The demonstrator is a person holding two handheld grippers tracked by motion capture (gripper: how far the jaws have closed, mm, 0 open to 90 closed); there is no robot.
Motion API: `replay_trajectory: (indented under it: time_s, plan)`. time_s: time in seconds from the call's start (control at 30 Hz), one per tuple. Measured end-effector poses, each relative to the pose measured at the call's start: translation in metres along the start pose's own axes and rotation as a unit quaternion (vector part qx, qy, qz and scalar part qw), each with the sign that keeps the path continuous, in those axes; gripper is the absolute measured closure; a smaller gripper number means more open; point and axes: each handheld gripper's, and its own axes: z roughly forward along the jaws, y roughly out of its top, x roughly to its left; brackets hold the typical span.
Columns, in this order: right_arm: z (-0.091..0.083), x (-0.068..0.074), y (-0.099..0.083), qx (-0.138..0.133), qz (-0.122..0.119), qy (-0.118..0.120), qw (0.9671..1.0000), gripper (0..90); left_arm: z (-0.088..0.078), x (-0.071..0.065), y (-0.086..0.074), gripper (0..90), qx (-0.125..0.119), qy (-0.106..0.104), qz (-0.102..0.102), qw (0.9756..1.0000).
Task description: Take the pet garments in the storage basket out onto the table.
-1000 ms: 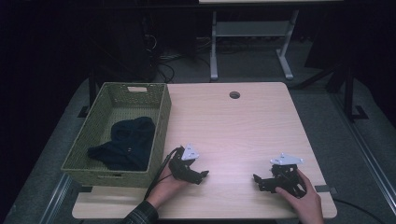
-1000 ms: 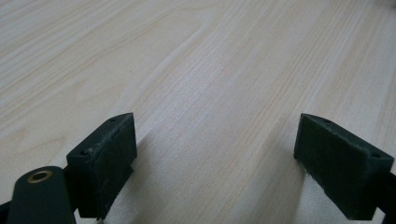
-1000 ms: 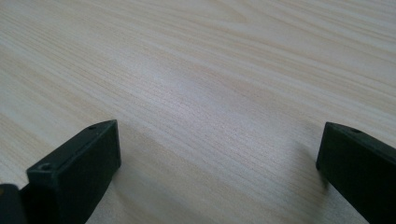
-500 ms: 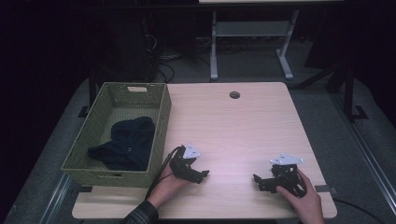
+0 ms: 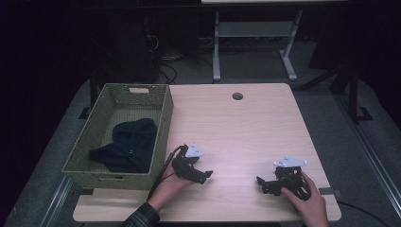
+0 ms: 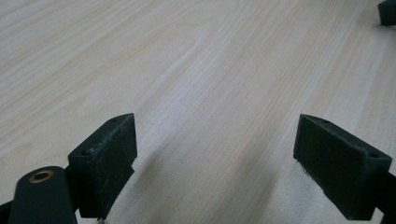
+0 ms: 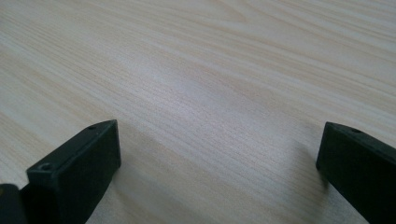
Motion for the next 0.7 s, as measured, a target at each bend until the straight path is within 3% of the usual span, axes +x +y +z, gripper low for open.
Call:
replay_trajectory:
  time_s: [0.7]
  plan:
    - [0.0, 0.0, 0.0, 0.0, 0.004, -0.003, 1.0, 0.0, -0.016, 0.005, 0.017, 13.5, -0.001, -0.003, -0.01, 0.9999]
